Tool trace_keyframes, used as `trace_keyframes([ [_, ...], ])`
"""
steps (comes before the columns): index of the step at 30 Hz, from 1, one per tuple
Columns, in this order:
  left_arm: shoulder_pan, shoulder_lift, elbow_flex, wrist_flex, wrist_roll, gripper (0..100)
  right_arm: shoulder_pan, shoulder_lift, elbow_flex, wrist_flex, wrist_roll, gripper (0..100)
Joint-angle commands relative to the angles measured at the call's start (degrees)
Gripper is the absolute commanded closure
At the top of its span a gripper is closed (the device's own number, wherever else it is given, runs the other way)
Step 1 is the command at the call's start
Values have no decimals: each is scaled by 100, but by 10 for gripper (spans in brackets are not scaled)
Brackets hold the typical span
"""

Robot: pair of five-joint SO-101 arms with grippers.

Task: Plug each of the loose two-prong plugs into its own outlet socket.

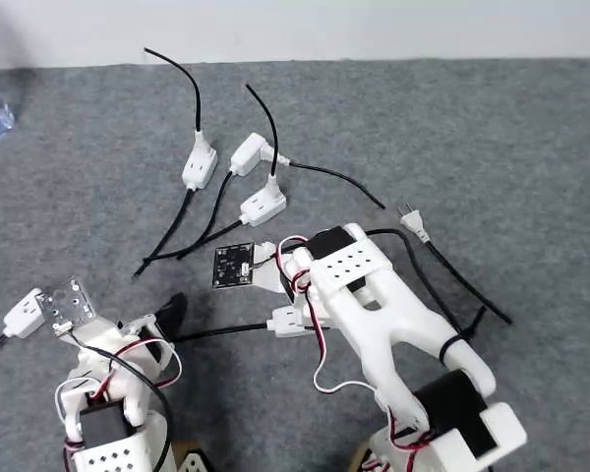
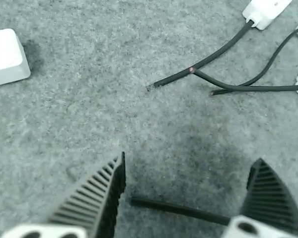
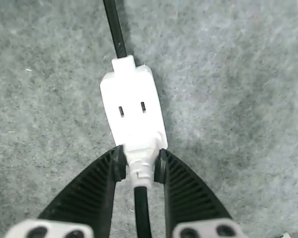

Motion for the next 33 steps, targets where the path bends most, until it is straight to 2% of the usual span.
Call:
trace_keyframes([
  [1,-44,-70,-48,44,-62,633,22,127,-62,-92,-44,988],
  [7,-44,-70,-48,35,-62,633,-13,-426,-123,321,-70,961],
  [10,-35,-70,-48,26,-62,633,22,-884,-369,875,-132,797],
  [12,-26,-70,-48,26,-62,633,31,-1095,-563,1138,-440,679],
  [14,-18,-70,-48,26,-62,633,22,-1218,-782,1367,-545,612],
  [20,-18,-70,-48,18,-62,633,-189,-1288,-2048,2475,-580,605],
  [25,-9,-70,-48,-9,-70,633,-418,-1226,-3965,3705,-598,605],
  [28,-9,-70,-48,-167,-70,633,-259,-1314,-4730,3697,-1116,605],
  [33,-44,-70,-48,-193,-70,633,40,-1499,-4835,3697,-1644,605],
])
